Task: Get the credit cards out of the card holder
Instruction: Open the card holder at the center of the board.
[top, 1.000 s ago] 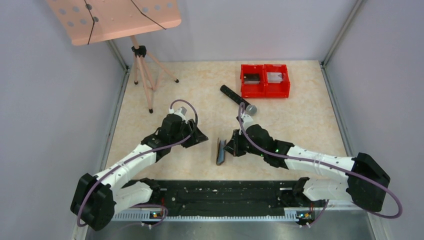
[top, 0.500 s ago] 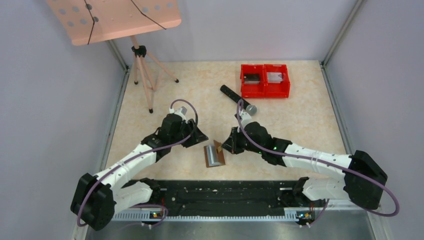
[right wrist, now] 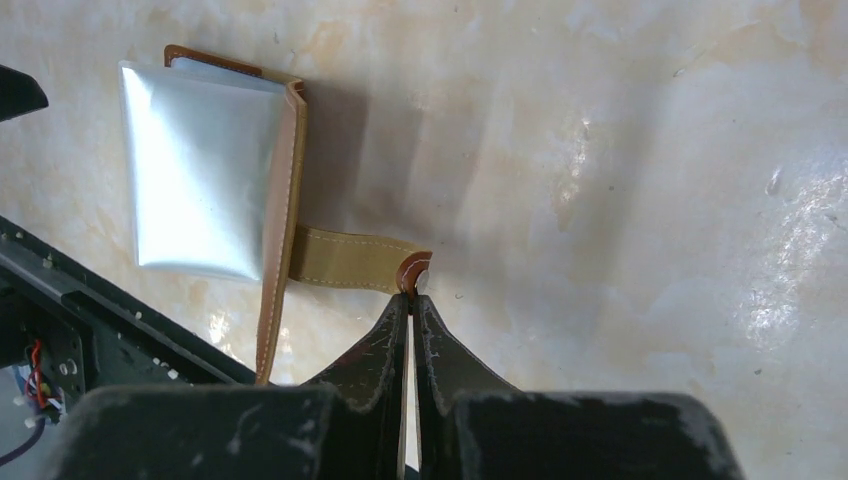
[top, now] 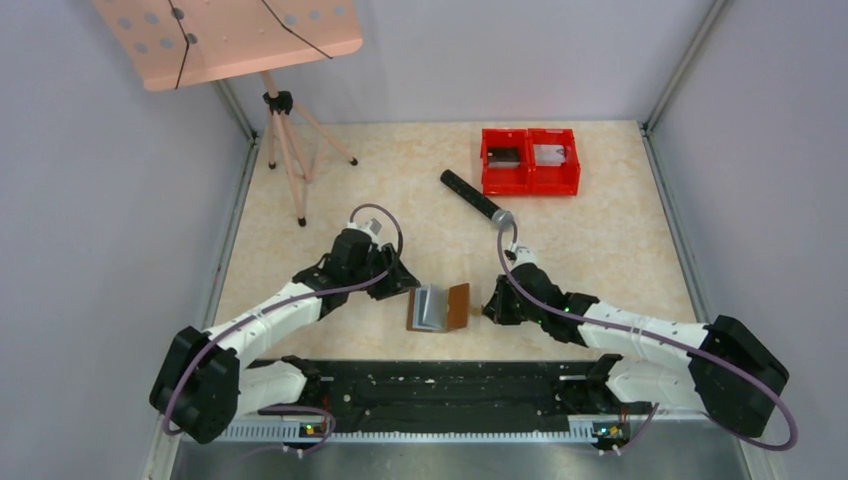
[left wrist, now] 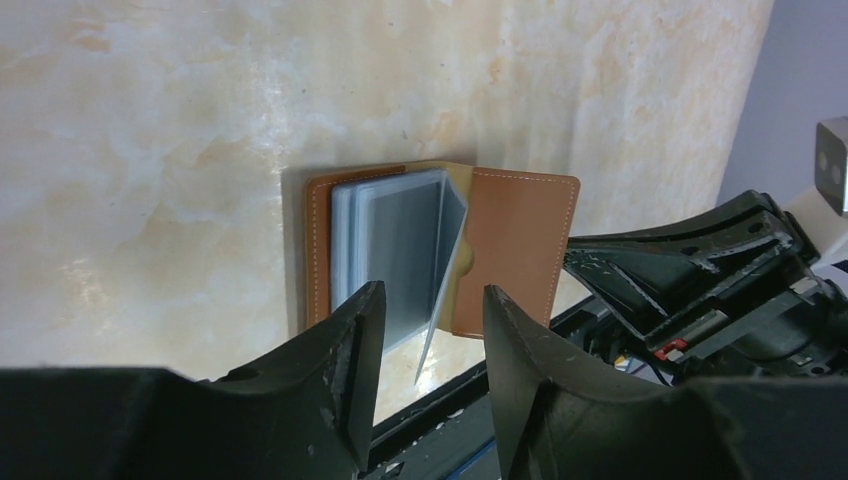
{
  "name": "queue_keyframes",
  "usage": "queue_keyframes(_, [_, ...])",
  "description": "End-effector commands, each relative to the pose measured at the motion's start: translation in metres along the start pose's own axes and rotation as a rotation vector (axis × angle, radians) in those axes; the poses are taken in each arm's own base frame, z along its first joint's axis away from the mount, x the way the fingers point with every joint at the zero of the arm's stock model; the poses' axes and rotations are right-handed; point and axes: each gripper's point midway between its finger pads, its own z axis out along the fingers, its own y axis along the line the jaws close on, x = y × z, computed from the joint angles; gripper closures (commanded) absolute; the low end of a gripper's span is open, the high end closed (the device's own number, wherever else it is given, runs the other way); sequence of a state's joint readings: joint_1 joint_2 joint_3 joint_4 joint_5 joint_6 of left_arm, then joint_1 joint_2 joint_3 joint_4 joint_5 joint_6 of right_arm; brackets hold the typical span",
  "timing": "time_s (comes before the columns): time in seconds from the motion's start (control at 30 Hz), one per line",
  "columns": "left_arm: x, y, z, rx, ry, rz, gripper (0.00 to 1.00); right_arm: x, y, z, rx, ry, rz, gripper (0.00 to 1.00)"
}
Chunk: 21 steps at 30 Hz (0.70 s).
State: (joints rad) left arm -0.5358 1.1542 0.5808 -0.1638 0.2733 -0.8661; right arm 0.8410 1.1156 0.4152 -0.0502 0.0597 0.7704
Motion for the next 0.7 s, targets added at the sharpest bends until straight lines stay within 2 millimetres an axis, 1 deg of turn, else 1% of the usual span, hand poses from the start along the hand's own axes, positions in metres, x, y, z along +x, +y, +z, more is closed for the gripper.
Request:
queue_keyframes(0.0, [-0.002, -0.024, 0.005, 0.13, 0.006, 0.003, 0.55, -0.011, 0.004, -0.003, -0.014, -0.046, 0.019, 1.0])
queue_keyframes(0.03, [0.002, -0.024, 0.008, 0.132, 0.029, -0.011, 0.56, -0.012, 0.004, -0.003, -0.013, -0.047, 0.018, 1.0])
queue_keyframes(0.07, [0.0, -0.028, 0.01, 0.156, 0.03, -0.013, 0.58, -0.012, 0.005, -0.003, -0.015, -0.049, 0.017, 1.0])
queue_keyframes(0.1, [0.002, -0.027, 0.013, 0.154, 0.04, -0.018, 0.6, -0.013, 0.004, -0.003, -0.012, -0.051, 0.017, 1.0])
queue_keyframes(0.2, [0.006, -0.01, 0.02, 0.059, 0.066, -0.037, 0.65, -0.013, 0.002, -0.003, -0.005, -0.058, 0.016, 1.0])
queue_keyframes(0.27, [0.007, -0.006, 0.022, 0.033, 0.068, -0.026, 0.68, -0.013, 0.002, -0.003, -0.006, -0.058, 0.014, 1.0])
queue_keyframes(0.5, [0.008, -0.001, 0.025, 0.004, 0.063, -0.004, 0.81, -0.013, 0.002, -0.002, -0.007, -0.058, 0.012, 1.0])
queue_keyframes(0.57, [0.011, -0.004, 0.028, 0.008, 0.078, 0.001, 0.85, -0.013, 0.002, -0.002, -0.006, -0.057, 0.011, 1.0])
queue_keyframes(0.67, [0.016, -0.008, 0.032, 0.016, 0.101, 0.012, 0.87, -0.016, 0.005, -0.003, -0.014, -0.06, 0.014, 1.0])
